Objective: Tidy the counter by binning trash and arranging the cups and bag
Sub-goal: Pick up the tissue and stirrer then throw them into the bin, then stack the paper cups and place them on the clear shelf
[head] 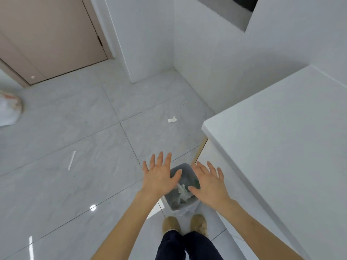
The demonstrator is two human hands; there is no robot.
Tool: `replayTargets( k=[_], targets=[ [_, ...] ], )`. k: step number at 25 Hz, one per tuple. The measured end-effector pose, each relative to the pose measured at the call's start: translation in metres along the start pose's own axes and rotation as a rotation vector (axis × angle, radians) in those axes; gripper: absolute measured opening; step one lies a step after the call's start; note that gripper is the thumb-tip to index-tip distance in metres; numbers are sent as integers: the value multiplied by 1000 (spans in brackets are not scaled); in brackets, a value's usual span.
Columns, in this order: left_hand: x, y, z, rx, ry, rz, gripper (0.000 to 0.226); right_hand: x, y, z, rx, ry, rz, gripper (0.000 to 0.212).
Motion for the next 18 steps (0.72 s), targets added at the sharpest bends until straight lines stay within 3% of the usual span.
replayTargets(
  k=[8, 18],
  targets=[
    [-40, -13, 64, 215, 144, 55, 66, -70, -36, 29, 161, 61, 225, 67],
    [-58, -68, 226, 523, 163, 168, 66, -149, -142, 126, 312, 51, 508, 67]
  ],
)
Point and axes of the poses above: each hand's wrist, its own y-axis towards the middle knuckle, its own x-axis out of the palm, z = x × y, the point moved 9 cm from there along y, towards the middle knuckle, and after that the axes turned 10 degrees about -x, right-handed, at the moved point
